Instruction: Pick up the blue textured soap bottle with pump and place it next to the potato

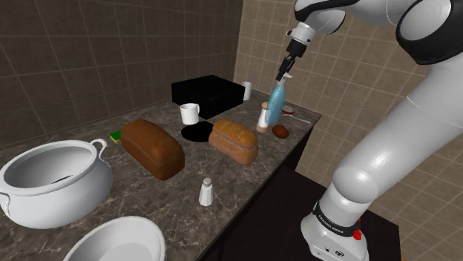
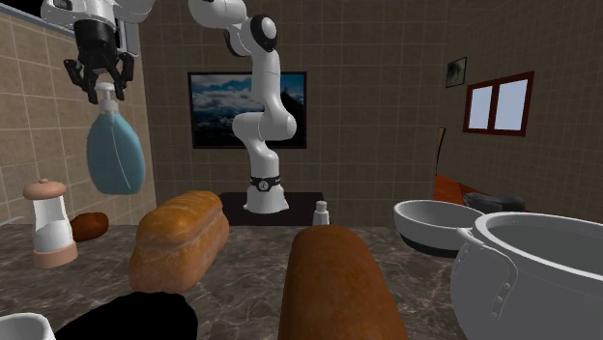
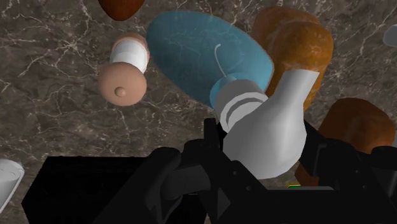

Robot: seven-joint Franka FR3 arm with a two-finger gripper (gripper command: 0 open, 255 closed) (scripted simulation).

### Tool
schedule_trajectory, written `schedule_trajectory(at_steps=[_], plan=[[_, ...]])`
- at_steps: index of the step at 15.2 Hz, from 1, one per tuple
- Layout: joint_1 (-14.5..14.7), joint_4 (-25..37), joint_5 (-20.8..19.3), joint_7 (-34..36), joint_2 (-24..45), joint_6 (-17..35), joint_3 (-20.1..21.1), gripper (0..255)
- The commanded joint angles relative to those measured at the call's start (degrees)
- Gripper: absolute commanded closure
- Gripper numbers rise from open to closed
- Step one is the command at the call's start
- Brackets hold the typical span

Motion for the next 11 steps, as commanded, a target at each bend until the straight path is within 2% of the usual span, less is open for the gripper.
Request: schedule_trajectory(at_steps=[1, 11], plan=[[-0.02, -1.40, 0.13, -0.41, 0.12, 1.52, -0.06, 255], [-0.05, -8.22, 0.98, -2.55, 0.96, 8.80, -0.38, 255]])
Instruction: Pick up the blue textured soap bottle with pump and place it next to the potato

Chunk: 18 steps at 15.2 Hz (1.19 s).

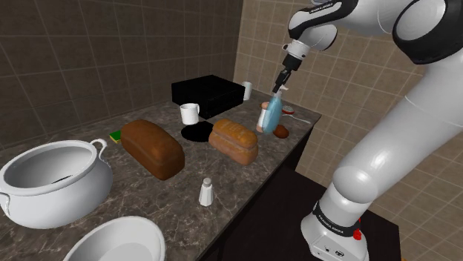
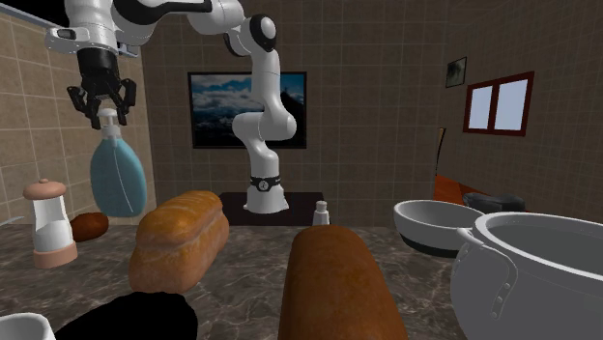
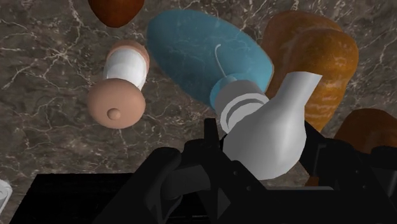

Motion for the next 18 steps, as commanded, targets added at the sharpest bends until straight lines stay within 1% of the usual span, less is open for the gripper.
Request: schedule_trajectory(at_steps=[1, 11, 18], plan=[[-0.03, -1.28, 0.20, -0.51, 0.16, 1.41, -0.11, 255], [0.14, -6.96, 2.34, -3.61, 2.68, 8.88, -0.67, 255], [0.14, -6.96, 2.34, -3.61, 2.68, 8.88, -0.67, 255]])
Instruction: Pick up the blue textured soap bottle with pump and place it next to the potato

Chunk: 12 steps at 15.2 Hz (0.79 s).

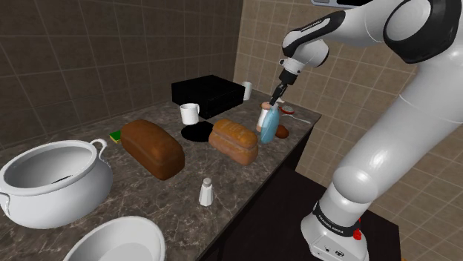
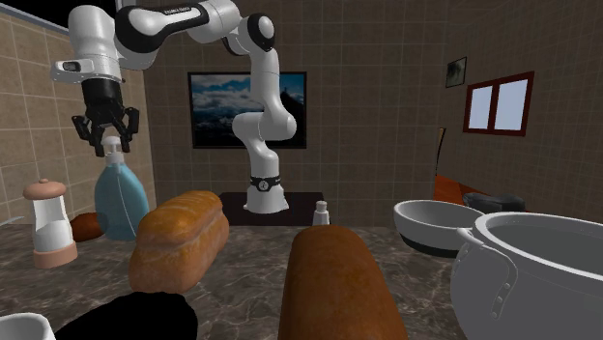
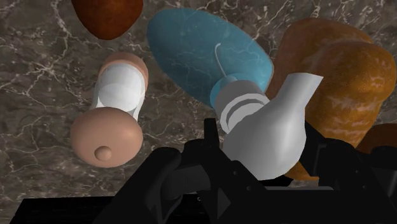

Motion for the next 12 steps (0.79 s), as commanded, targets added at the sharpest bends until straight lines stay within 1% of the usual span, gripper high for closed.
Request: schedule_trajectory(at_steps=[1, 2, 7, 11, 12], plan=[[0.00, 0.01, 0.01, 0.00, -0.01, 0.01, 0.00, 255], [0.00, 0.01, 0.01, 0.00, -0.01, 0.02, 0.00, 0], [0.00, 0.01, 0.01, -0.01, -0.01, 0.02, 0.00, 0], [-0.81, 4.87, -2.15, 1.39, -2.44, -6.92, -0.38, 0], [-0.82, 4.87, -2.15, 1.39, -2.44, -6.92, -0.37, 0]])
